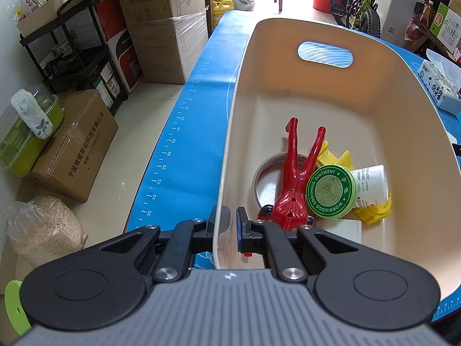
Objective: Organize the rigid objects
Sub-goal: 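Grasp the white charger block with the right tool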
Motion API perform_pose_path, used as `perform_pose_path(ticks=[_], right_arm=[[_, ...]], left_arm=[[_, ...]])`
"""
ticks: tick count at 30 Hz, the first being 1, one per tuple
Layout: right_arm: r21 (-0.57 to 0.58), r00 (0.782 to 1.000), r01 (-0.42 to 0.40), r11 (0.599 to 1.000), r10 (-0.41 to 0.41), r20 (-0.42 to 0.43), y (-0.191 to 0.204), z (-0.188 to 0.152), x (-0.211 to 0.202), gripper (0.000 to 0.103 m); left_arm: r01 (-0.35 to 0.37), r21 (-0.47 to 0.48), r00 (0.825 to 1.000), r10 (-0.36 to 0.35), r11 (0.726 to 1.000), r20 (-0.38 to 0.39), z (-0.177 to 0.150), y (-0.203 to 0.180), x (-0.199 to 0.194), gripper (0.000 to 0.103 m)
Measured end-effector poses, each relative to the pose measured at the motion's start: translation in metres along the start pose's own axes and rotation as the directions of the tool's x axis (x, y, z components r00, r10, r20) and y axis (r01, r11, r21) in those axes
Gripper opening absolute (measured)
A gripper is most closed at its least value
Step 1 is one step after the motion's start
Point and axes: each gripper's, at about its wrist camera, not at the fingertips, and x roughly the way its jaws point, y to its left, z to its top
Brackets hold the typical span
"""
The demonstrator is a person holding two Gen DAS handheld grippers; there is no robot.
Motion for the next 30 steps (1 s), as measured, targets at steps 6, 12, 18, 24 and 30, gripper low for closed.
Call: perform_pose_path(ticks=[6,12,18,24,30], right_arm=[[0.006,0.999,-0.036,0.999,0.036,-0.002,-0.007,0.002,0.021,0.089],[-0.038,0.998,-0.06,0.997,0.06,0.001,-0.008,0.002,0.038,0.086],[0.05,0.988,-0.152,0.987,0.151,0.021,-0.022,-0.004,0.04,0.069],[0.067,0.99,-0.139,0.988,0.136,0.045,-0.015,-0.008,0.034,0.06],[0.099,0.994,-0.082,0.992,0.074,0.08,-0.012,-0.017,0.025,0.06]], left_arm=[[-0.001,0.002,1.0,0.001,1.0,0.0,0.0,0.0,0.0,0.011],[-0.005,0.009,1.0,0.005,1.0,0.0,-0.001,0.0,0.001,0.011],[-0.013,0.013,1.0,0.013,1.0,0.001,0.0,-0.002,0.001,0.011],[-0.017,0.014,1.0,0.017,1.0,0.001,0.0,-0.003,0.001,0.011],[-0.013,0.013,1.0,0.013,1.0,0.001,-0.001,-0.001,0.0,0.011]])
